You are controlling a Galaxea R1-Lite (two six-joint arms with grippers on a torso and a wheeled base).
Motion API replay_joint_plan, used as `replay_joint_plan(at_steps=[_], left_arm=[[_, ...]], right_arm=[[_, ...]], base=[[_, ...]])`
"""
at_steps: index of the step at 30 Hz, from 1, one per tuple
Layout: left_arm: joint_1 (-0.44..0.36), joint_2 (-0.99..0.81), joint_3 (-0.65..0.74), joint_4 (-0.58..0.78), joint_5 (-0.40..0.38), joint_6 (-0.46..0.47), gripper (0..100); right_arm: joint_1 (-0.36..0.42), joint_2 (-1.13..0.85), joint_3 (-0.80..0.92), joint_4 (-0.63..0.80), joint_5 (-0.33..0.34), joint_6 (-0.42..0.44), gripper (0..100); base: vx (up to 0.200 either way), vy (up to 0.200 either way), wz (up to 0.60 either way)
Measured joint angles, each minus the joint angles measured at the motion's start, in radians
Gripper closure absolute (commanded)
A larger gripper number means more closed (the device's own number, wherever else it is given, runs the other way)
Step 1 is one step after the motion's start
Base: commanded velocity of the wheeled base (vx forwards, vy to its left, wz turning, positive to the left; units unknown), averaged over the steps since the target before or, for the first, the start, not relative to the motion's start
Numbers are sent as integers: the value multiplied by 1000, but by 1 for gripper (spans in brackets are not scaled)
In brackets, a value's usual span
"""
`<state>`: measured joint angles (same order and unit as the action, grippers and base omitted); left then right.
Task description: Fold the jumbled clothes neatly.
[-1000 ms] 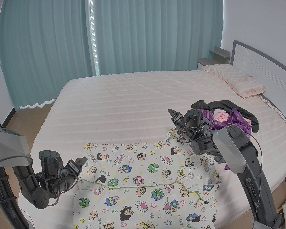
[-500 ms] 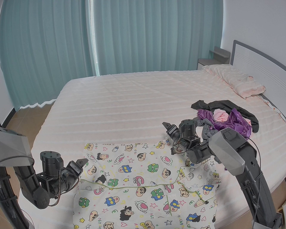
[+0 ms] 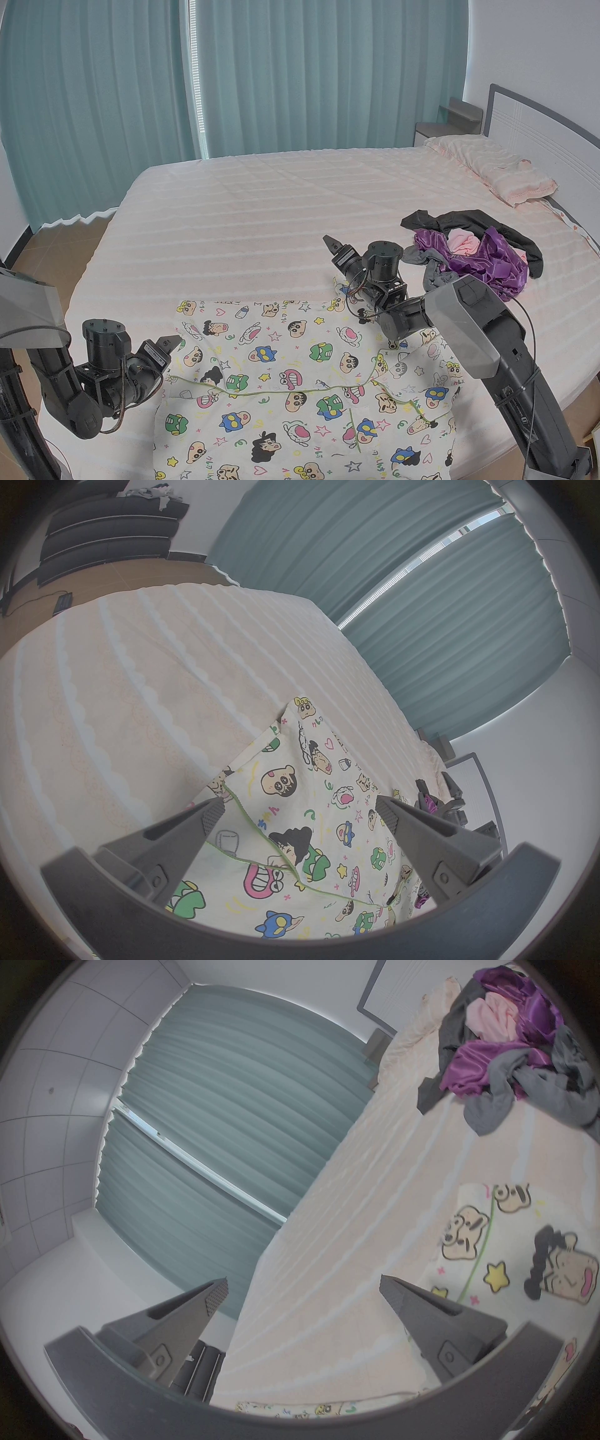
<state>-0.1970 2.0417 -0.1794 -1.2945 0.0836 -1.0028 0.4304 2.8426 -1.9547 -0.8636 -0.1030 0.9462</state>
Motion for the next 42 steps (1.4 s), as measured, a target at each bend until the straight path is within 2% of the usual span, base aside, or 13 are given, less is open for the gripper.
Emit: replay_joint_plan(at_steps=[6,14,21,28,33,36,42], left_arm=[[4,2,0,0,-1,0,0],[3,3,3,0,-6,0,0],[-3,9,3,0,-16,0,0],[-11,38,-39,2,-26,-6,0],[-24,112,-141,9,-5,-14,0],[-34,168,-240,41,38,-15,0],[-63,264,-434,313,162,-9,0]], right_arm=[[-16,-45,78,0,-36,-1,0],[-47,-189,416,-50,-54,-20,0],[-79,-351,757,-205,-37,-89,0],[-90,-486,1107,-429,-22,-125,0],[-90,-561,1349,-586,-15,-124,0],[-88,-593,1437,-633,-13,-108,0],[-80,-636,1497,-675,-12,-89,0]], base=[[0,0,0],[-50,0,0],[-29,0,0],[0,0,0],[0,0,0],[0,0,0],[0,0,0]])
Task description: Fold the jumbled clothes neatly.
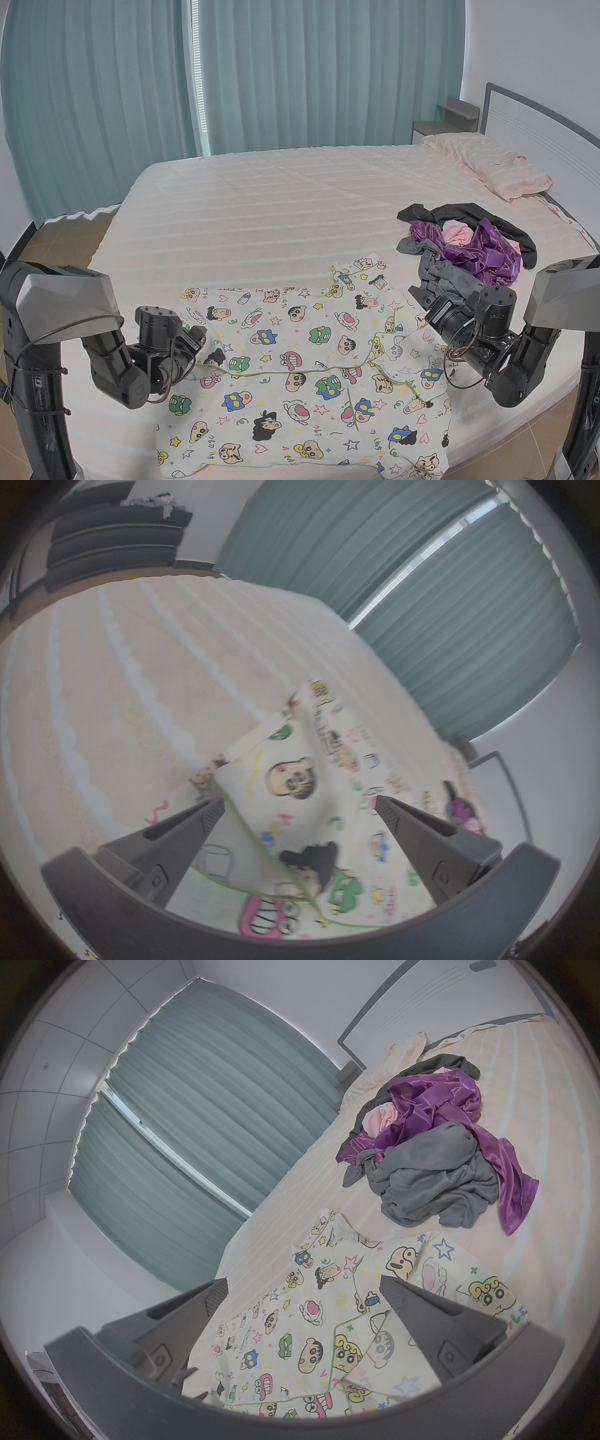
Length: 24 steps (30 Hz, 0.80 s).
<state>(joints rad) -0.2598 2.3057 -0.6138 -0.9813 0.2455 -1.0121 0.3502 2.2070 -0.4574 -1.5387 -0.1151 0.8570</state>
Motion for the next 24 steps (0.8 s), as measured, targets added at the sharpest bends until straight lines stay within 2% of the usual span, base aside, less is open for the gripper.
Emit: replay_joint_plan(at_steps=[2,5,16,17,24], left_arm=[[-10,22,-49,82,36,1,0],[-22,44,-99,133,71,-4,0],[-18,63,-122,100,107,-30,0],[-17,64,-121,85,109,-31,100],[-5,64,-104,53,120,-30,100]], right_arm=[[3,-9,6,-9,0,4,0],[4,-19,12,-14,0,9,0],[12,-33,20,-14,0,17,0],[13,-33,20,-15,0,18,0],[24,-33,22,-14,0,18,0]], base=[[0,0,0],[0,0,0],[0,0,0],[0,0,0],[0,0,0]])
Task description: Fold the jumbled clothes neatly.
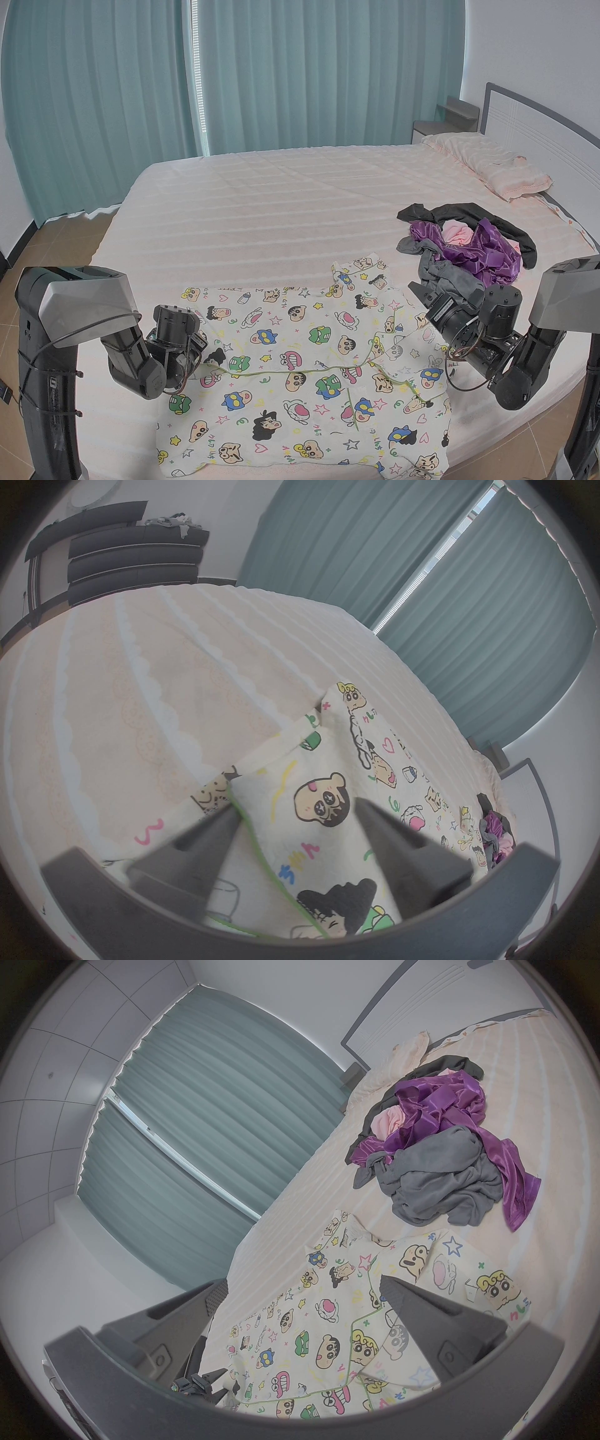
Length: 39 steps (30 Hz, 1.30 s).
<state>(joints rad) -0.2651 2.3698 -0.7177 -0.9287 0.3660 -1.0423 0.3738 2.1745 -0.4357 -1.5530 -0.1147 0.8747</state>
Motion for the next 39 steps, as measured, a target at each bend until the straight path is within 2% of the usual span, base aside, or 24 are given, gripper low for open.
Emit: replay_joint_plan(at_steps=[11,20,31,32,39], left_arm=[[11,-36,80,-7,29,0,100],[5,-85,189,-77,31,8,100],[4,-91,224,-79,31,7,100],[4,-91,224,-79,31,7,0],[4,-93,235,-80,28,5,0]], right_arm=[[2,0,0,0,0,0,0],[2,0,2,0,-1,-1,0],[6,0,11,0,-2,-3,0],[7,0,11,0,-2,-3,0],[8,-4,26,0,-3,-4,0]], base=[[0,0,0],[0,0,0],[0,0,0],[0,0,0],[0,0,0]])
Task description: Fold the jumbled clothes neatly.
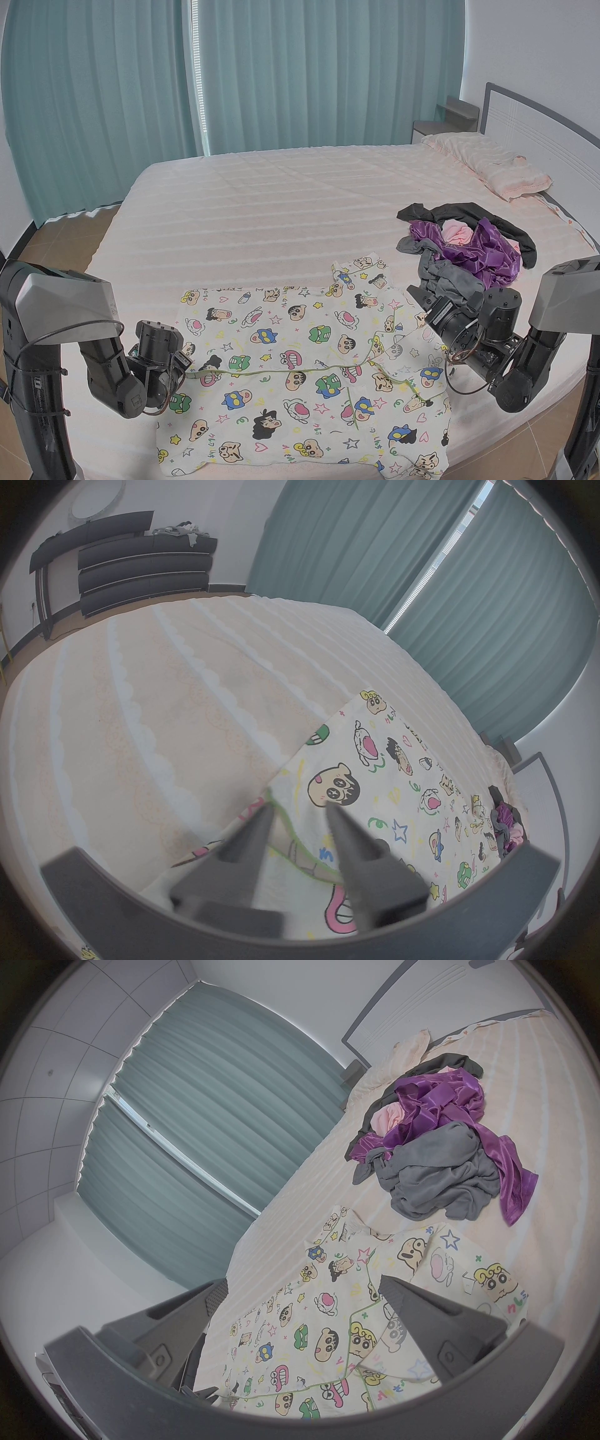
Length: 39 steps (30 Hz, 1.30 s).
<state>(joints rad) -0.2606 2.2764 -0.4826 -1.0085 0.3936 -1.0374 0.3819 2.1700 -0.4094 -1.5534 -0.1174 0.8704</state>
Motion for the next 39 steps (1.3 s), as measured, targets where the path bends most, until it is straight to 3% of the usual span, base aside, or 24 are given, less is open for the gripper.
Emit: replay_joint_plan(at_steps=[5,15,27,39], left_arm=[[2,-36,48,-42,-49,-4,0],[1,-231,286,-169,-272,-8,0],[-1,-307,370,-181,-355,-61,0],[-17,-274,387,-181,-363,-58,0]], right_arm=[[0,-17,40,0,1,-4,0],[-1,-81,200,0,10,-22,0],[0,-100,329,0,10,-55,0],[1,-80,359,0,18,-82,0]], base=[[0,0,0],[0,0,0],[-200,0,0],[-200,0,0]])
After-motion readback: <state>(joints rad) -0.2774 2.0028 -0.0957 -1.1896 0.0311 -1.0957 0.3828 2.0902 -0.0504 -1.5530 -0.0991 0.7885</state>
